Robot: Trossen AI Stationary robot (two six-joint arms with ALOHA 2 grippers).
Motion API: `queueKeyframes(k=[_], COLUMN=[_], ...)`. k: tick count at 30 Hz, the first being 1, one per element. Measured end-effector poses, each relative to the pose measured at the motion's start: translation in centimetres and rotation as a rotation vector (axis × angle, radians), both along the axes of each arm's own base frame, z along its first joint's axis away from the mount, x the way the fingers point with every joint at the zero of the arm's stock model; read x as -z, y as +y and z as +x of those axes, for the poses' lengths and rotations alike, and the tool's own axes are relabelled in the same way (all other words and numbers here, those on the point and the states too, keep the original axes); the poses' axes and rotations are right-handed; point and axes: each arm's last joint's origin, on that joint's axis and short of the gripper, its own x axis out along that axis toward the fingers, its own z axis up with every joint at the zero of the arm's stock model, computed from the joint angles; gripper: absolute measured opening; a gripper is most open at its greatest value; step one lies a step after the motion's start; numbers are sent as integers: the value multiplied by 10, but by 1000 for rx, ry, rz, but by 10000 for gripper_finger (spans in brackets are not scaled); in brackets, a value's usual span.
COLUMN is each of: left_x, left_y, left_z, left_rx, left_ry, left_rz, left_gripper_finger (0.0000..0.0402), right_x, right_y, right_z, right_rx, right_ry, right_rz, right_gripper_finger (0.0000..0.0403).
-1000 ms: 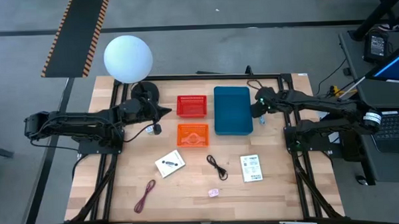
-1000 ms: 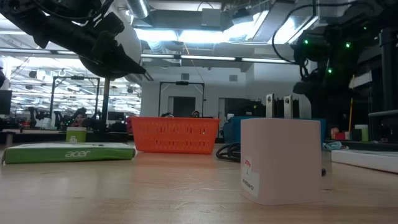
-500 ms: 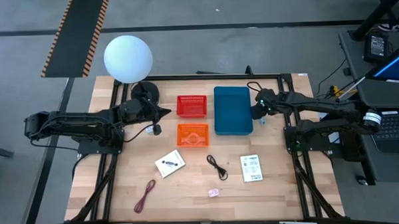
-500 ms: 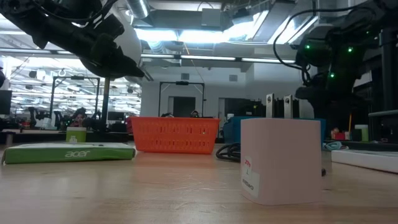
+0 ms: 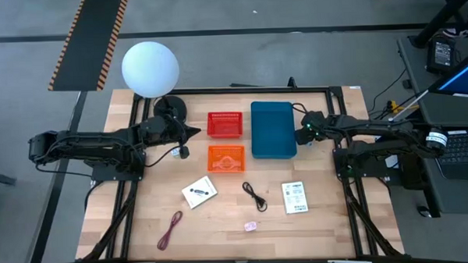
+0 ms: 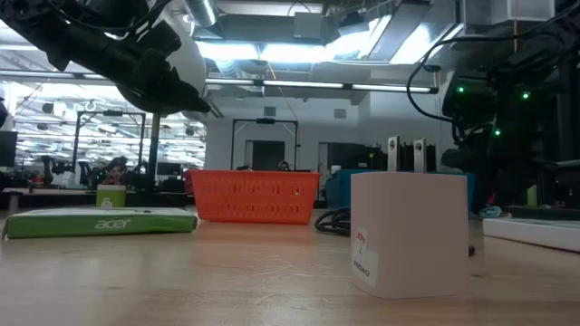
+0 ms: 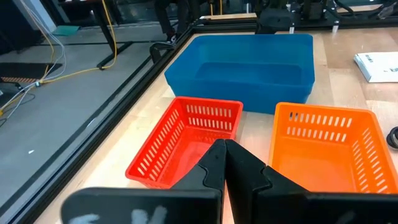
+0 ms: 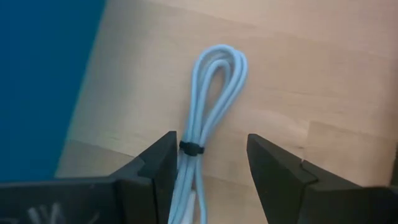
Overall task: Pick and place items into bin
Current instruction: Put the light blue charger cable into the red bin
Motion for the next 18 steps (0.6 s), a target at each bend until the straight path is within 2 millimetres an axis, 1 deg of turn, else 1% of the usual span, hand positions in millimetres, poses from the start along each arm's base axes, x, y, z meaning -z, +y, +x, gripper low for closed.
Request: queueKeyframes(k=[6, 14, 18], left_x=[0, 0, 0], left_y=[0, 0, 0], left_z=[0, 0, 0], left_rx=[0, 0, 0], left_ry=[0, 0, 0], left_rz=[0, 0, 0], left_gripper_finger=[4, 4, 4], right_x=[5, 16, 17], right_y=[2, 6, 6], right_z=[-4, -12, -11], right_rx=[3, 55, 53], right_ry=[18, 32, 28], right_rz=[1, 5, -2], right_gripper_finger=[174, 174, 156])
